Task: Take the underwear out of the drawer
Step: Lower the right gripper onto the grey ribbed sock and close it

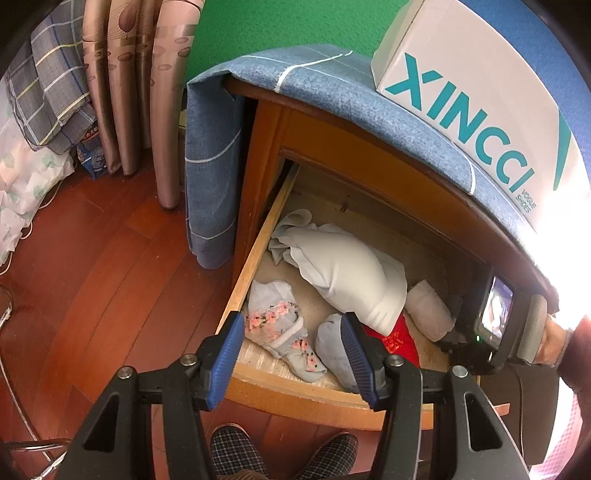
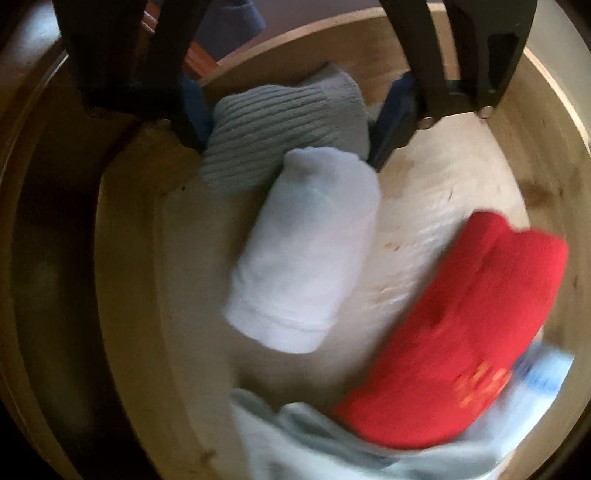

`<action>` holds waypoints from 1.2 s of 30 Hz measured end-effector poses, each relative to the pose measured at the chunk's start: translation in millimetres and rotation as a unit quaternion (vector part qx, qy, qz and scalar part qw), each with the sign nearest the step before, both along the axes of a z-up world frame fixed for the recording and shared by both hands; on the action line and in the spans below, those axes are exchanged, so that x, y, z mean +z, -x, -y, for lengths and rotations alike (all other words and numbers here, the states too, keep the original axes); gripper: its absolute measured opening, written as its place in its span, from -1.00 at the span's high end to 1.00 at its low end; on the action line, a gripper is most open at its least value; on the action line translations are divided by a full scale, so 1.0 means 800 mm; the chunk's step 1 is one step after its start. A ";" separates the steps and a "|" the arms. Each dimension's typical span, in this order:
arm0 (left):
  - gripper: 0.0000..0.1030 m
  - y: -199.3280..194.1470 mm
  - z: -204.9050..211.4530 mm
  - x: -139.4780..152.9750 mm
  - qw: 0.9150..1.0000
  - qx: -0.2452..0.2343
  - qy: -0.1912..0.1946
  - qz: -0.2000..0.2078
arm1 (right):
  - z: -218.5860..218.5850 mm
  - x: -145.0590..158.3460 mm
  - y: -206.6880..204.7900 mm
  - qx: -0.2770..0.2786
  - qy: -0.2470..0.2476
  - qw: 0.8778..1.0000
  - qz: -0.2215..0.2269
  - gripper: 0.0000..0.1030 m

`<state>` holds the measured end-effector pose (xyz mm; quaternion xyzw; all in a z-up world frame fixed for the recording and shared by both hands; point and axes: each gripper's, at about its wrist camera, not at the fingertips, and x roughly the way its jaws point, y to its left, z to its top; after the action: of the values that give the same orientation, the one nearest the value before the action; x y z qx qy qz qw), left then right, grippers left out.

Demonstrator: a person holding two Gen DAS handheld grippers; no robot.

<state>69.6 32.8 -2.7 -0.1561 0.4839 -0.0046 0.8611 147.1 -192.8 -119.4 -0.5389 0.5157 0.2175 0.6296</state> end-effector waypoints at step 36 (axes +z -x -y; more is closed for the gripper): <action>-0.08 -0.019 0.016 -0.017 0.996 -0.066 0.021 -0.058 | 0.051 0.142 0.068 -0.385 -0.334 0.859 -0.048 0.36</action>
<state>84.6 20.3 -16.4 -0.1423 0.5421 -0.0625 0.8258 92.8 -233.8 -5.9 -0.0434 0.6080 0.1430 0.7798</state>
